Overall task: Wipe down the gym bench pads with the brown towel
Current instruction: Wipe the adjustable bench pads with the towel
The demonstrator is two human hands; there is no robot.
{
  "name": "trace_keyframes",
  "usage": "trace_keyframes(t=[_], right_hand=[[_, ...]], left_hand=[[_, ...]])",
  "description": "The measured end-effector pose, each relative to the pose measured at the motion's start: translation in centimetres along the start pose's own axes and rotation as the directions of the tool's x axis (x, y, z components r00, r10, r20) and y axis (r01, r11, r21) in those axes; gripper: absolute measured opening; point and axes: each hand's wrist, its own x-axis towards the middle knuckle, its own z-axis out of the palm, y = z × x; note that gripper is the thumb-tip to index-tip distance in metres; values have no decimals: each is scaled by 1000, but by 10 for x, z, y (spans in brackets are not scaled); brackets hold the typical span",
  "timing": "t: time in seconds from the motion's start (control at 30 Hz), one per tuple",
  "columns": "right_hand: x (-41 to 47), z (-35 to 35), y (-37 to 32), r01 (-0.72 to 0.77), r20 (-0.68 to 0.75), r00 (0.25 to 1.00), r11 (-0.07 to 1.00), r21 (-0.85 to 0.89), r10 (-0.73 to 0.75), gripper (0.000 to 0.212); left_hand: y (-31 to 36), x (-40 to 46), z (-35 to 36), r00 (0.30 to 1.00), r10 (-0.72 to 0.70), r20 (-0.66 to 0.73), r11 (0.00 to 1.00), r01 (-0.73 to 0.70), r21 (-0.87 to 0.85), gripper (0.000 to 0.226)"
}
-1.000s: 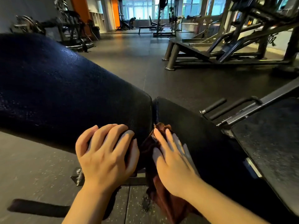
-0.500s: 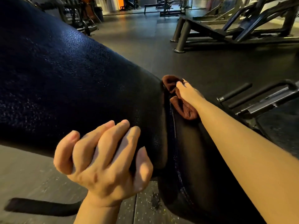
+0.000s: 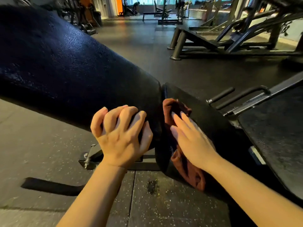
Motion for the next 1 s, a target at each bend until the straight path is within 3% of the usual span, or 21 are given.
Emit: trace_keyframes(t=[0.1,0.13,0.27,0.37,0.53,0.6,0.7,0.83,0.9,1.0], right_hand=[[-66,19,-4,132,-74,986,973,-191,-148,55],[-78,25,-3,207,-126,959,929,-307,-255,56],[-72,28,7,378,-101,858,751,-542,-504,49],[-64,27,19,439,-89,786,653,-617,-612,47],[-72,37,55,462,-192,670,605,-649,-717,41],[-82,40,79,461,-172,679,597,-657,-714,61],[-103,34,119,409,-126,763,624,-666,-635,81],[-130,25,155,391,-62,839,679,-622,-540,42],[-133,25,158,388,-56,849,693,-608,-525,38],[-118,23,143,454,41,838,652,-607,-544,83]], left_hand=[[2,1,-6,999,-6,45,1000,7,-11,28],[3,2,-7,998,-7,57,1000,8,-14,28],[1,2,-8,998,15,64,1000,-14,-1,24],[-1,1,-8,998,29,57,999,-30,17,24],[8,3,-11,994,-32,105,999,30,20,27],[14,0,-13,989,6,150,1000,-7,7,27],[17,-3,-13,972,110,207,994,-110,-11,30],[21,-3,-11,968,92,233,995,-95,-1,30],[23,-6,-9,972,75,221,997,-75,-8,30],[25,-14,-5,978,98,182,995,-95,-24,35]])
